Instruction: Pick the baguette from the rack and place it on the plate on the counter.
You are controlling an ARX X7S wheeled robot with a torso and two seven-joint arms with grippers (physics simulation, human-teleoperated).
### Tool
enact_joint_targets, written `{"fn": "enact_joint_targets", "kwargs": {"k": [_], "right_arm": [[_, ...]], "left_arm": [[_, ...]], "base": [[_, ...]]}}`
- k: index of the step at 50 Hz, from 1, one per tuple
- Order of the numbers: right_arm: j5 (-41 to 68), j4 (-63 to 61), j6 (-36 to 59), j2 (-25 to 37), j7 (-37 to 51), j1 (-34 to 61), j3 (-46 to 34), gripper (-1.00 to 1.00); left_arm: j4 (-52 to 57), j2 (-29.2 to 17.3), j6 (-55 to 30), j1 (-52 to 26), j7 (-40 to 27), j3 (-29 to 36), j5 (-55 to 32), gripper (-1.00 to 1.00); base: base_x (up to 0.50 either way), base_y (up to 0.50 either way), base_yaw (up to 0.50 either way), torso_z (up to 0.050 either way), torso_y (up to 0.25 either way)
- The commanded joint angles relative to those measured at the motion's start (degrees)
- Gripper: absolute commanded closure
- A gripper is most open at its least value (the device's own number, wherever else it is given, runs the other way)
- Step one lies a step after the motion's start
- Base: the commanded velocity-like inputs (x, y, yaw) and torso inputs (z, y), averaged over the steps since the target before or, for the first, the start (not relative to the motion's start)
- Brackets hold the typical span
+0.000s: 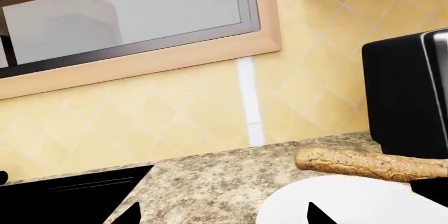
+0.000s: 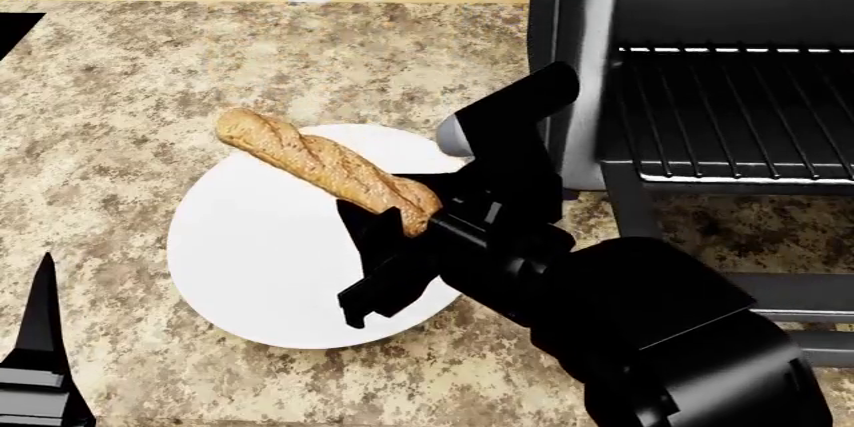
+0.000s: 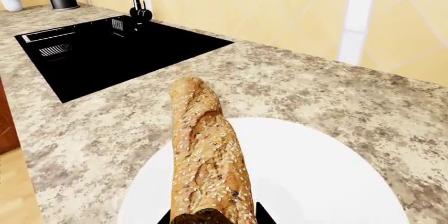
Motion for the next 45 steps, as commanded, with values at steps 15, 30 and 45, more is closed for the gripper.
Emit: {"fn": "enact_joint_targets", "kwargs": {"k": [15,30,45], "right_arm": [[-2.5,1.5,-0.1,-1.1,-2.6,0.3,-0.3,1.00],[-1.9,1.7,0.3,-1.4,-2.4,0.5,-0.4,-1.00],[-0.6,-2.5,-0.1,-0.9,1.0,-0.6,2.4,-1.00]], "left_arm": [[-0.4,0.6,0.7,-1.5,0.8,-0.7,-1.0,-1.00],[0.1,-0.3,1.4,-0.5,-0.2,-0.6,-1.3,-1.00],[0.5,-1.0,1.8,-0.9,-1.1,0.1,-1.8,-1.00]], "base": [[0.00,0.00,0.00,0.000,0.000],[0.00,0.00,0.00,0.000,0.000],[0.00,0.00,0.00,0.000,0.000]]}}
